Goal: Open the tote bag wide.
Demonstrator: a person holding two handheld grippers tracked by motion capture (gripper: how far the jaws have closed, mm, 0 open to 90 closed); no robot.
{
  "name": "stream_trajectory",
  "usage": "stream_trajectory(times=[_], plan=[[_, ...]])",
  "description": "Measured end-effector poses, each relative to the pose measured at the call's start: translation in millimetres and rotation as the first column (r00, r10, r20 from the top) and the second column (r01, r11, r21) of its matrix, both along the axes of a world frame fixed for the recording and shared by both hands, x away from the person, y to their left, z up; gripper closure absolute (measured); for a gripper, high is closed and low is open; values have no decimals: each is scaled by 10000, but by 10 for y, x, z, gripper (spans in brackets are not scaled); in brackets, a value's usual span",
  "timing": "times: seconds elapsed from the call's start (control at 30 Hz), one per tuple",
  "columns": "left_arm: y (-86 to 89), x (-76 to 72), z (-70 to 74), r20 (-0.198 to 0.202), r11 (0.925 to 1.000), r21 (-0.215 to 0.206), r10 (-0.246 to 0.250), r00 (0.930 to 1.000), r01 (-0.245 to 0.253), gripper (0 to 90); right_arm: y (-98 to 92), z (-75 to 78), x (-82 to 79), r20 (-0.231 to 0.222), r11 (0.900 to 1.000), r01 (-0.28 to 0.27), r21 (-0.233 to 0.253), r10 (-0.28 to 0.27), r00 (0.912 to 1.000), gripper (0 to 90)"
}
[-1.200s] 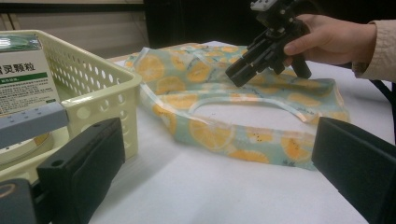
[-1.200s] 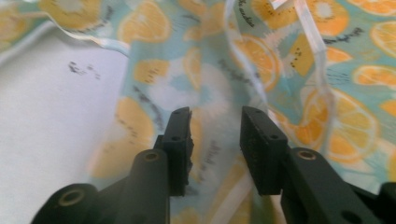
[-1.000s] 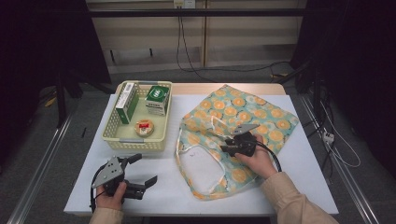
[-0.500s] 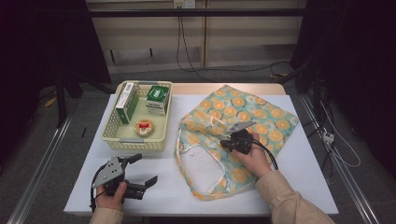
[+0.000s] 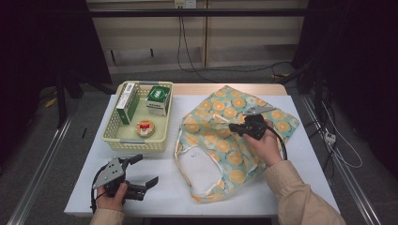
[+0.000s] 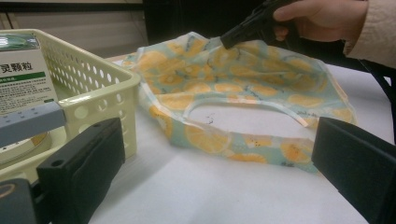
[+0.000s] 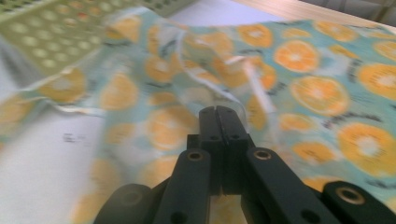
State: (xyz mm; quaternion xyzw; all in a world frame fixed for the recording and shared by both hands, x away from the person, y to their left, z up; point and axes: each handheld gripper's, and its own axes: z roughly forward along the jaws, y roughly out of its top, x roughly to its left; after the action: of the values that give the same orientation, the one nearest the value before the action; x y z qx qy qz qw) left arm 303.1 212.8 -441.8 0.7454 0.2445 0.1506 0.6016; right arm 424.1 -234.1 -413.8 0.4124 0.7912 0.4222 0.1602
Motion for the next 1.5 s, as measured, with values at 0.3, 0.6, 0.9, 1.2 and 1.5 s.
stream_trajectory(times=[0.3,0.6,0.9,1.2,1.5], plan=[[6,8,-1,0,10000,-43,-17,10000,17,25,-97,-354,119,-589,9972,639,-395,-661,9961,887],[5,1,-1,-16,10000,-71,1,10000,-1,25,90,-501,53,-648,9988,4,-484,-35,9979,648],[13,0,4,-5,10000,-31,30,10000,-30,25,226,-503,-8,-366,9927,-247,-1177,205,9991,503],[40,-9,19,22,9999,70,89,10000,-89,24,171,-510,27,-395,9960,-59,-897,24,9992,860],[12,25,62,-176,9999,-84,94,9998,-95,22,141,-473,55,-888,9990,34,-448,-74,9960,900]])
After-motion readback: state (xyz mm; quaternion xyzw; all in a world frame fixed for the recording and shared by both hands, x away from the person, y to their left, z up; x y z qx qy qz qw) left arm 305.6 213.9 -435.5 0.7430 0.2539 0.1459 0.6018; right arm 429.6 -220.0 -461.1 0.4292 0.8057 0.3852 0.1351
